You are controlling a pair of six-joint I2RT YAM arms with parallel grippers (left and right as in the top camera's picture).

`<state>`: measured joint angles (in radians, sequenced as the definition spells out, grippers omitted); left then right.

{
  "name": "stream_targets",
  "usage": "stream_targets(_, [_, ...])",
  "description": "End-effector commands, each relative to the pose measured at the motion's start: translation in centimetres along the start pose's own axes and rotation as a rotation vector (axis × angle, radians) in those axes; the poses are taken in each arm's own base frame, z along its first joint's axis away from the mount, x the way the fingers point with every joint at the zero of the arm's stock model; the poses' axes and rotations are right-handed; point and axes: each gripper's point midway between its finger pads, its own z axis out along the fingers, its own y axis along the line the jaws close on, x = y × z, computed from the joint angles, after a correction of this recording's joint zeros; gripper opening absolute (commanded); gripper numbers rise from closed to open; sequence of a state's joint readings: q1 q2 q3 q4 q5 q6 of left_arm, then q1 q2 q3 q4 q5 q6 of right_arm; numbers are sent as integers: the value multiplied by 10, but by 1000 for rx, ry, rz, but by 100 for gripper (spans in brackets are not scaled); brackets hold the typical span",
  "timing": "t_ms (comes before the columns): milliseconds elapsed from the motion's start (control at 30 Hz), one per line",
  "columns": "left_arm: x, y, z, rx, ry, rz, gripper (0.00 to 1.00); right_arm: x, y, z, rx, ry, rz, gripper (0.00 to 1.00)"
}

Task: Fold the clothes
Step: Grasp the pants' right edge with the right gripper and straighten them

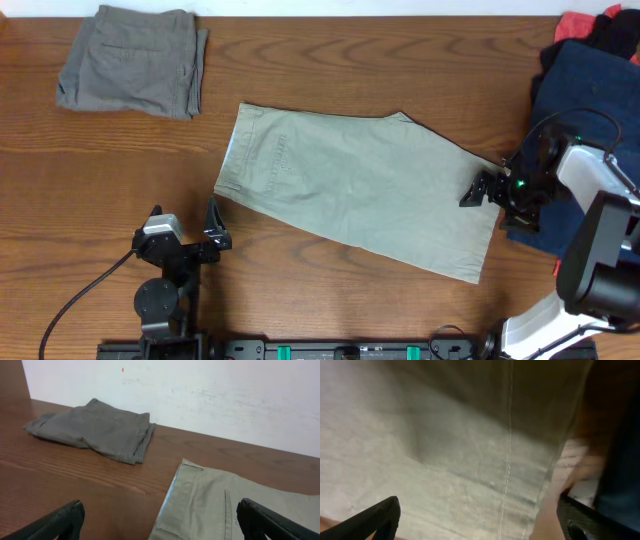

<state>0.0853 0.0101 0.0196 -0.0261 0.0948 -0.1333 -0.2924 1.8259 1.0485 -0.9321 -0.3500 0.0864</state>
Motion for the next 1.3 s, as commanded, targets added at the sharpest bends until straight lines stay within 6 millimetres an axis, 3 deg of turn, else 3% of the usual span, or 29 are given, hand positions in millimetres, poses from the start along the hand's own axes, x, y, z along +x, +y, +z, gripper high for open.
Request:
stream_targets(0, [15,2,1,2,46,2,98,13,1,26,-55,51,-41,96])
stream_targets(133, [15,2,1,2,46,2,98,14,3,30,-53,48,-53,81])
stream_targets(300, [15,2,1,2,46,2,98,4,6,31,-53,8,-79,33])
stream_targets(367, [15,2,1,2,46,2,98,-5,6,30,-47,-24,-91,1])
stream_targets(500, [15,2,1,2,46,2,98,-28,10,19,-42,-96,-124,1])
stream_targets(633, [15,2,1,2,46,2,98,-61,23,-6,-46,-193,-203,1])
stream_targets(867, [15,2,1,2,47,2,98,-112,58,-46,-46,-377,-370,1])
stream_targets(1067, [15,2,1,2,47,2,98,-125,97,-44,-51,-458,-487,1])
stream_targets(1267, [15,2,1,2,46,3,98,-128,82,-39,114,-466,-388,1])
